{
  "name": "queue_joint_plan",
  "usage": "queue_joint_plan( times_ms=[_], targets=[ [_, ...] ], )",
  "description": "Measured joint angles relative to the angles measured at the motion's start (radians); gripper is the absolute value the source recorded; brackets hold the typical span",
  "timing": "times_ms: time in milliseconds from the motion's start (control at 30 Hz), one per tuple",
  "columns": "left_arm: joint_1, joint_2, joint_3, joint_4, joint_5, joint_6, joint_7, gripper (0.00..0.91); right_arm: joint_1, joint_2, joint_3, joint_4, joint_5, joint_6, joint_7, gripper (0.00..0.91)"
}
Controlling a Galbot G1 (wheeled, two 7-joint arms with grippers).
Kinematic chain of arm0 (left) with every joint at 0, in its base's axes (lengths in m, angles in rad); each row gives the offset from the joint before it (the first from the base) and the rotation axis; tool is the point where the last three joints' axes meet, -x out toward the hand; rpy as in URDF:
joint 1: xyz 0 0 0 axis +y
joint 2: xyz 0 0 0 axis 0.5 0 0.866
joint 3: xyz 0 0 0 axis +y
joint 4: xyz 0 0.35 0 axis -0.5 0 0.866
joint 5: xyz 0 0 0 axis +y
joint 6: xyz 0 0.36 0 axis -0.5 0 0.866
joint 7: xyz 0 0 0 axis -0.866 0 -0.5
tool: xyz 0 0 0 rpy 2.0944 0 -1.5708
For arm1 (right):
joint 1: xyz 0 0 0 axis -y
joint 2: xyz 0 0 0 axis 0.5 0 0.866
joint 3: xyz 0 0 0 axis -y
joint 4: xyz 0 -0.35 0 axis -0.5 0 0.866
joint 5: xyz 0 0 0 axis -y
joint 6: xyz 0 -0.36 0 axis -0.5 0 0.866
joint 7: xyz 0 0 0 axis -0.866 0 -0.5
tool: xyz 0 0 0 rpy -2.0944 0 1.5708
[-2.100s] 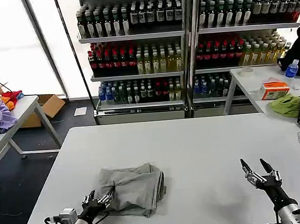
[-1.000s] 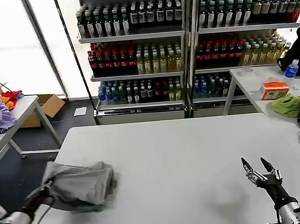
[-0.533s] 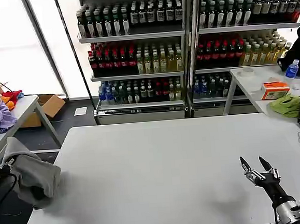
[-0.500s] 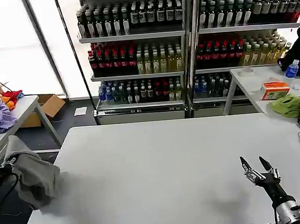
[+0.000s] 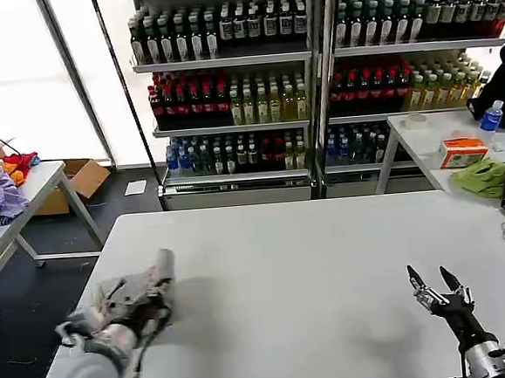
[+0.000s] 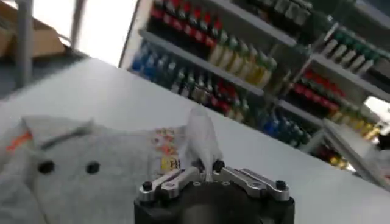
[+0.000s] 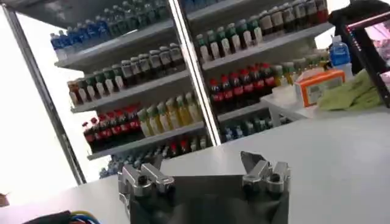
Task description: Fold and organize the clothes.
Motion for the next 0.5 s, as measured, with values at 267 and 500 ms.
queue_joint_plan(
  times_ms=[267,500],
  targets=[
    [-0.156,-0.138,0.316,0.079,0.018,0.004,-0.094,0.907,0.007,-0.007,-0.067,0.041,-0.036,-0.072,0.039,0.907],
    [-0.248,-0.223,0.417,0.103,0.016,-0.016,-0.141,0.907,0.032,-0.018,-0.143,0.076,-0.039,-0.146,0.081,0.907]
  ],
)
